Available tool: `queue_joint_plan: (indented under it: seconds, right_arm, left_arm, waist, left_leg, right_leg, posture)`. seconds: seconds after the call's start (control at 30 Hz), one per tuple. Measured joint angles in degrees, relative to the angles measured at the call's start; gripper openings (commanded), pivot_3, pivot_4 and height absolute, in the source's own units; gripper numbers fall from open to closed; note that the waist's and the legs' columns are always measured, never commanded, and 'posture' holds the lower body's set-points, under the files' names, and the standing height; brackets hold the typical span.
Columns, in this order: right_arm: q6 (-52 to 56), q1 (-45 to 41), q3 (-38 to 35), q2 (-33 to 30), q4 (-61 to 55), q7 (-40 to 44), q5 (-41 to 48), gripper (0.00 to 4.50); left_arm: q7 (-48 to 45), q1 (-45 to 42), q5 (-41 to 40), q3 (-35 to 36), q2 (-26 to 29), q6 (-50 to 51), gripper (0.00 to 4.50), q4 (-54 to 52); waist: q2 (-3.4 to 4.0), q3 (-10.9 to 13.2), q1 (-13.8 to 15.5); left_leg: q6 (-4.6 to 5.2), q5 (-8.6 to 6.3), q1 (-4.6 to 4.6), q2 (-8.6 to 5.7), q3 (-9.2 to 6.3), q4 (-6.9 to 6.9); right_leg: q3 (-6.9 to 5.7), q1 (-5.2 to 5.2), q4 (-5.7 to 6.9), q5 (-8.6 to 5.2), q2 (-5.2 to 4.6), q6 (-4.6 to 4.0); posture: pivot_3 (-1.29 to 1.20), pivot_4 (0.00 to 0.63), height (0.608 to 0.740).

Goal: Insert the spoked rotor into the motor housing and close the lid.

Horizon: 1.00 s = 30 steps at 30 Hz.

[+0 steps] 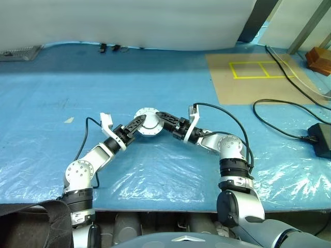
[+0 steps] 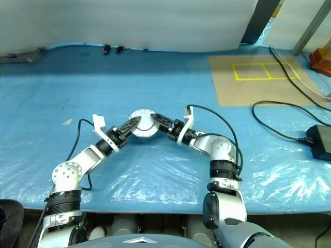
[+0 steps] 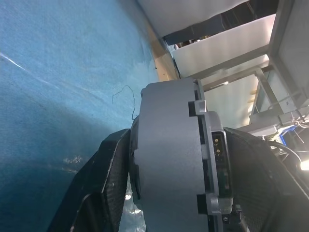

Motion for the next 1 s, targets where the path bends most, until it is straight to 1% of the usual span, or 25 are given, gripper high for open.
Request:
queue_joint_plan:
  seconds: [0.17,0.4,0.6,0.83,1.0]
  right_arm:
    - [-1.06,0.00,-0.02,0.16,0.00,-0.12,-0.03,3.46]
    - [-3.52,-0.24,-0.12,1.33,0.00,-0.65,0.00,3.46]
    - [-5.75,-1.12,-0.15,2.12,0.60,-1.30,0.00,3.46]
    - [-6.62,-1.29,0.12,2.07,1.34,-1.46,0.00,3.46]
    - [-6.31,-1.02,2.14,0.70,1.01,-1.08,-0.84,3.46]
  left_arm:
    - [1.25,-0.52,-0.69,1.18,-1.76,-0.16,2.90,1.12]
    - [5.70,-1.77,-5.05,5.60,-5.67,-0.92,2.90,3.67]
    - [8.22,-2.43,-7.28,7.12,-6.88,-1.43,2.90,4.15]
    - [8.99,-2.41,-8.20,7.25,-6.41,-1.13,2.90,4.44]
    - [6.96,-1.39,-6.69,4.16,-3.99,0.08,2.90,3.62]
  waist:
    - [-0.01,0.01,-0.01]
    - [-0.01,0.06,0.02]
    - [-0.01,0.07,-0.03]
    - [-0.01,0.10,0.00]
    - [0.00,0.11,0.02]
  left_leg:
    - [0.00,0.00,-0.01,0.00,0.00,0.00]
    - [0.00,0.00,-0.02,-0.01,0.00,0.00]
    - [0.00,0.00,-0.02,0.00,0.00,0.00]
    - [0.00,0.00,-0.02,-0.01,0.00,0.00]
    - [0.00,0.00,-0.02,0.01,-0.01,0.00]
  right_leg:
    - [0.00,0.00,0.00,0.00,0.00,0.01]
    - [0.00,0.00,0.00,-0.01,0.00,-0.01]
    - [0.00,0.00,-0.02,0.00,0.00,0.00]
    - [0.00,0.00,-0.02,0.02,0.00,0.03]
    - [0.00,0.00,-0.03,0.10,0.00,0.18]
  posture:
    - [0.00,0.150,0.740]
    - [0.00,0.150,0.740]
    - [0.00,0.150,0.740]
    - [0.00,0.150,0.740]
    - [0.00,0.150,0.740]
